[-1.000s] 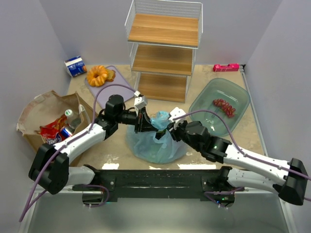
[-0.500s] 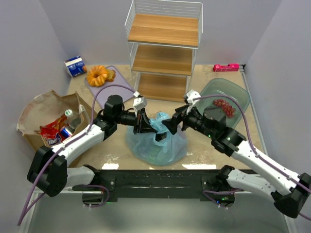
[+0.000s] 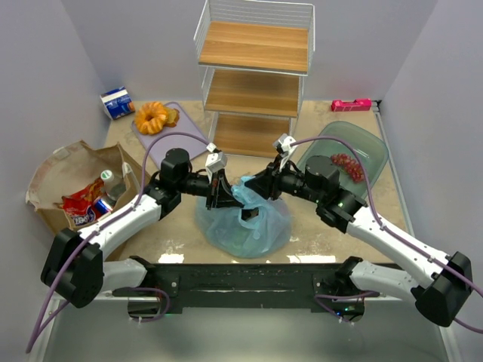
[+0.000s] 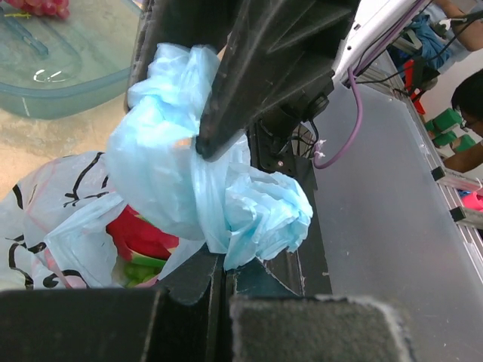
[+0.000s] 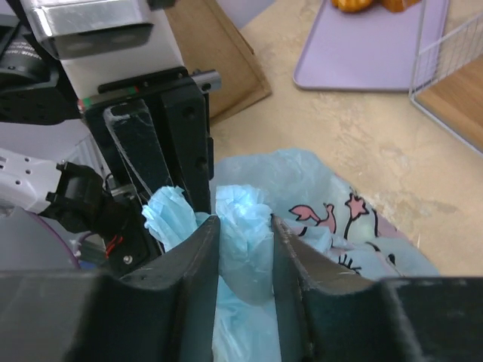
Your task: Place the mixed food into the grocery bags and tie them
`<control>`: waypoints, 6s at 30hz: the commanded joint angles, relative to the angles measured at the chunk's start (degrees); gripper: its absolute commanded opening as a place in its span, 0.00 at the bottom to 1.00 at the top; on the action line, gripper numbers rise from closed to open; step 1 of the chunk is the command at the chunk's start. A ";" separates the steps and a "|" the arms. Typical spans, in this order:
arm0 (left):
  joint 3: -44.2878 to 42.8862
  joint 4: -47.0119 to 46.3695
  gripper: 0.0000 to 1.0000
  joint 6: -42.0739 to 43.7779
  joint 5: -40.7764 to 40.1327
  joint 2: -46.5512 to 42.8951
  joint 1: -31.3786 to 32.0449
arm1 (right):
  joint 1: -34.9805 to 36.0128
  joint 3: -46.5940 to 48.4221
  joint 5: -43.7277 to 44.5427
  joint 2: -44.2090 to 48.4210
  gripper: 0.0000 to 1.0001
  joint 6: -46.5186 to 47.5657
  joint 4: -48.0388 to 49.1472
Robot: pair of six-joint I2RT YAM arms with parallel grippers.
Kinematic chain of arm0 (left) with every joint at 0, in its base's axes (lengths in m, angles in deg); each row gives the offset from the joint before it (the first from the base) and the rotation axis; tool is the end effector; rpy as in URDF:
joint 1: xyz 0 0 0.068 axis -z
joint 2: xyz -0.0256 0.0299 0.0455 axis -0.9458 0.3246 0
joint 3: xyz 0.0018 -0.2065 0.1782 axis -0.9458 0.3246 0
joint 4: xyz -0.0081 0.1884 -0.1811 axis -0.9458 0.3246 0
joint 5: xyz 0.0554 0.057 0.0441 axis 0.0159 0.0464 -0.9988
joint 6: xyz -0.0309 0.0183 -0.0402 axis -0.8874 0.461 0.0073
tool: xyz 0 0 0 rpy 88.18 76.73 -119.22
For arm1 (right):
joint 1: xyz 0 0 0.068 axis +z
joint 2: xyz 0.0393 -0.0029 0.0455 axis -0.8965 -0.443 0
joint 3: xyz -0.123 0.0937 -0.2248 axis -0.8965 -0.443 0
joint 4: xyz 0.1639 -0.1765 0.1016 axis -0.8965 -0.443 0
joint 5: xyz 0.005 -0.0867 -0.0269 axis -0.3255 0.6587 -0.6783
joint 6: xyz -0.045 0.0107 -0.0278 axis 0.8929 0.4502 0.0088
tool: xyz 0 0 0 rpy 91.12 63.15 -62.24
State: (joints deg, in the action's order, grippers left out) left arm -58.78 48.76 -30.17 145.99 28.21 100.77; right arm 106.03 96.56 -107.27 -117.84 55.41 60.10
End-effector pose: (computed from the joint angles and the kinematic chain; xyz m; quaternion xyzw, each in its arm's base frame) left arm 0.2116 -0.1576 0.2723 0.4117 0.6226 -0.5851 0.3171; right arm 0.1734 0.1728 0.3359 -0.2528 0.7115 0.4294 0.4955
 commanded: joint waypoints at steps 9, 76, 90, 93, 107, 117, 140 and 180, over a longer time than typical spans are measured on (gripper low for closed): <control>0.03 0.33 0.00 1.65 -3.77 -2.65 0.17 | -0.84 -0.66 7.41 8.94 0.00 -1.42 1.86; 6.01 -3.97 0.84 -11.27 -3.69 -4.06 -0.36 | 11.73 -13.75 15.94 -0.55 0.00 -8.44 9.23; 4.16 -2.28 0.26 -10.55 -8.61 -1.94 0.34 | 11.81 -14.72 15.58 0.60 0.00 -6.86 5.90; 4.86 -6.07 0.21 -13.19 -8.35 -2.64 0.34 | 11.90 -15.77 15.76 0.68 0.00 -7.21 5.46; 5.66 -9.42 0.34 -15.75 -5.19 -2.30 0.34 | 12.17 -16.21 17.87 3.49 0.00 -7.03 0.79; 6.36 -6.09 0.39 -13.03 -4.66 -1.86 0.87 | 12.25 -15.51 17.87 5.00 0.00 -7.91 0.35; 3.63 -0.09 0.00 -7.84 -14.24 -5.10 1.75 | 12.34 -17.35 16.29 5.61 0.00 -8.26 -2.02; 3.99 2.88 0.00 -4.06 -14.50 -7.04 0.70 | 12.78 2.86 15.67 0.51 0.51 -0.53 -14.06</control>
State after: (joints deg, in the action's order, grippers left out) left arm -52.69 53.51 -35.88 131.06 22.42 101.71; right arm 118.53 97.39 -91.77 -115.79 52.04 47.38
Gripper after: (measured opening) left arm 0.021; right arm 0.530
